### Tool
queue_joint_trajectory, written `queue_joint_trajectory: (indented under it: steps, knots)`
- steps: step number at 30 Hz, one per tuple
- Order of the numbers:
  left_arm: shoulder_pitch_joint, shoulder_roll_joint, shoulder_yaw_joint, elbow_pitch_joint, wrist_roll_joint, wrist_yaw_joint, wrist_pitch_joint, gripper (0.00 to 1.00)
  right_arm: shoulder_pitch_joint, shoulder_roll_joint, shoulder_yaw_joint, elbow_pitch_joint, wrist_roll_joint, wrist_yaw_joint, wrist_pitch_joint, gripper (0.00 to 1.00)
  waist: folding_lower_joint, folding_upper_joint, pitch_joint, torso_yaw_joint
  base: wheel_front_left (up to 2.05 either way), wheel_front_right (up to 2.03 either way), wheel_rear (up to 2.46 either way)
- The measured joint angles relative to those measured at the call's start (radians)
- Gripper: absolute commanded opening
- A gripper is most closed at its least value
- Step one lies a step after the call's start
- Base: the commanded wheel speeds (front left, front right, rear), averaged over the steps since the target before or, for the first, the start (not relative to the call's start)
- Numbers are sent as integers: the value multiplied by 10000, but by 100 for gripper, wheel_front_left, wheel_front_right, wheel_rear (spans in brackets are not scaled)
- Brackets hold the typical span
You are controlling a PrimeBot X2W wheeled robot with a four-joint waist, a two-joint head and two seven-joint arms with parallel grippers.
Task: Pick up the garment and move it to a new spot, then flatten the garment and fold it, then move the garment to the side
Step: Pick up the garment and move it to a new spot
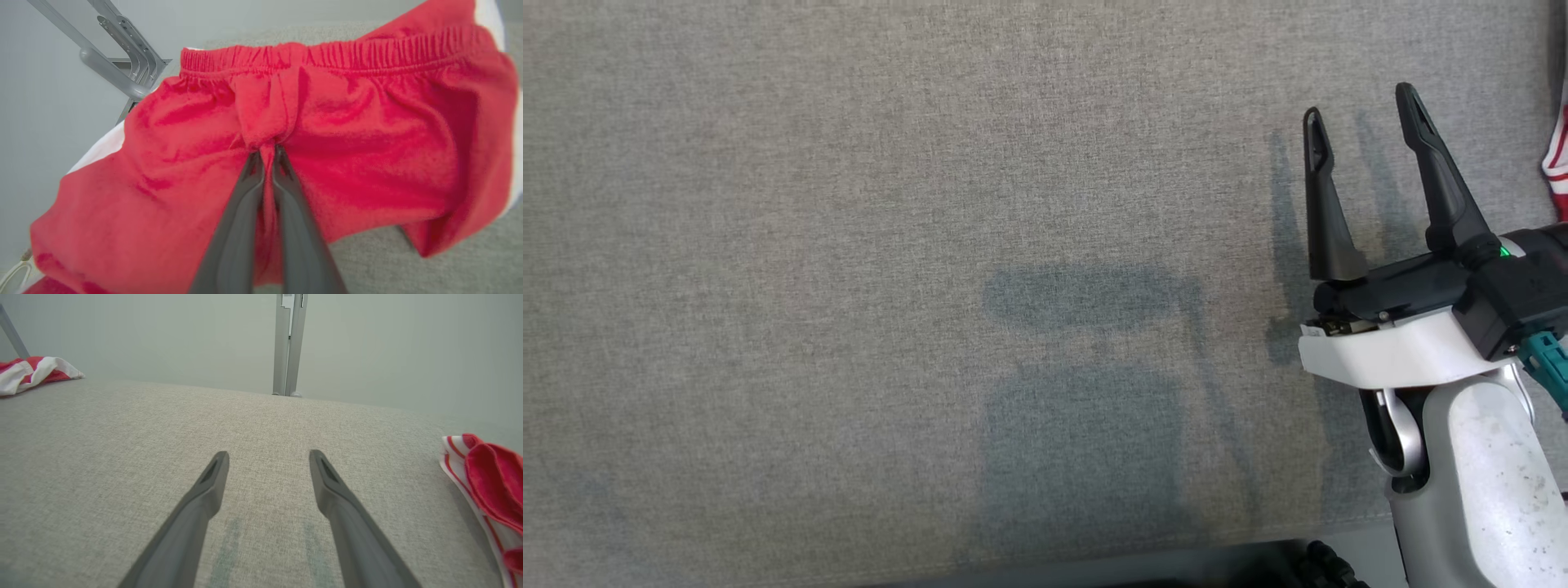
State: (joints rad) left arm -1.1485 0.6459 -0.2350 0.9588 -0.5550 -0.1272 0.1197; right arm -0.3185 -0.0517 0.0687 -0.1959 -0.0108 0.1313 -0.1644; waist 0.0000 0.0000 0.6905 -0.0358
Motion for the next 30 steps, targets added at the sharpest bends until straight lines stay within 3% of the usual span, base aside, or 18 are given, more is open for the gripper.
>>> queue_joint_trajectory:
  steps: [12, 19, 30]
  knots:
    - [-325, 107, -1492, -1126, 165, -10, -1346, 0, 88, 12, -42, 1099, 443, 0, -345, 100, 0, 0, -1305, -39, 0, 0, 0]
    - [-108, -470, -2773, -2497, -111, -15, -1578, 0, 545, 13, -176, 1724, 765, 0, -506, 100, 0, 0, -2516, -86, 0, 0, 0]
    - [1722, -1559, -5204, -4673, -127, -17, -1977, 0, 1614, 12, -385, 2119, 1143, 0, -642, 100, -1, 0, -4355, -224, 0, 0, 0]
